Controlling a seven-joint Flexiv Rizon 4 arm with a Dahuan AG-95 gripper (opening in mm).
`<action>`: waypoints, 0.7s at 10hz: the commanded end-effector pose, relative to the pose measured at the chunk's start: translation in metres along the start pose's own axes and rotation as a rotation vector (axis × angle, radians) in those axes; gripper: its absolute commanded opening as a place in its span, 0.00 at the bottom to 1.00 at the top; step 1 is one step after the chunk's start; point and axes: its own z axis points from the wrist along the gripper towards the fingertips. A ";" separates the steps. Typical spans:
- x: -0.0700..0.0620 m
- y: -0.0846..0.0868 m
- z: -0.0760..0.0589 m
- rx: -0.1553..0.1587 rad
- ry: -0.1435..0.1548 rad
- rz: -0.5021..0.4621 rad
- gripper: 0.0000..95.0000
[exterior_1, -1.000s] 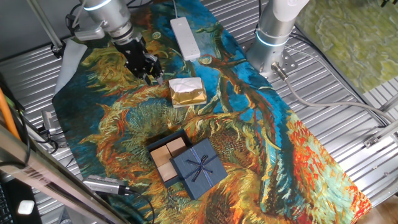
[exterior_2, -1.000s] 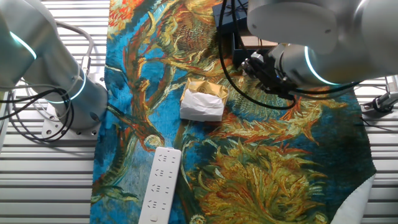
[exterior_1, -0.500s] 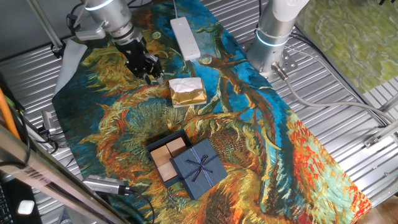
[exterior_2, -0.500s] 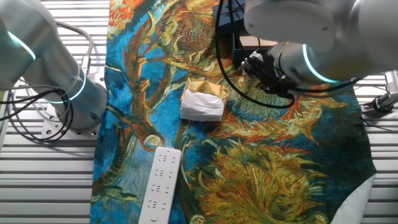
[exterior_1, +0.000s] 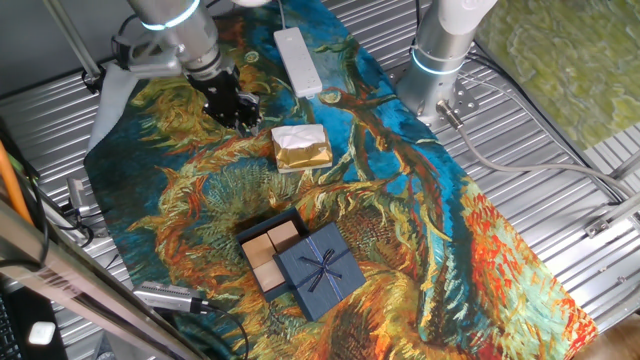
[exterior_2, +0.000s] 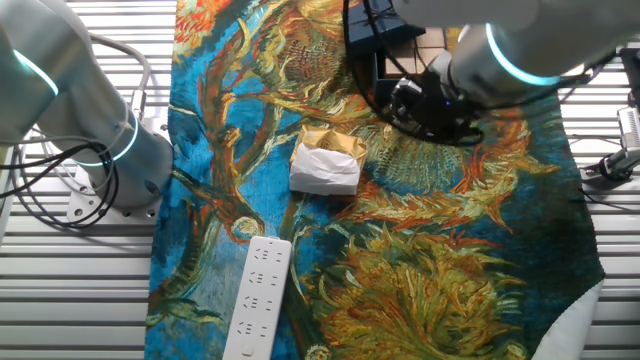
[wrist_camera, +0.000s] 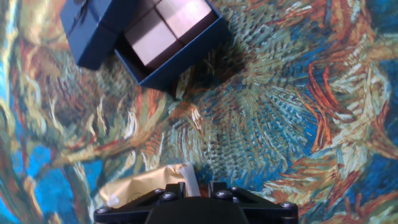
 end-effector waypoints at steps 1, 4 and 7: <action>0.000 -0.001 0.000 0.020 0.028 -0.042 0.20; 0.000 -0.001 0.000 0.018 0.035 -0.090 0.20; 0.000 -0.001 0.000 0.018 0.032 -0.060 0.20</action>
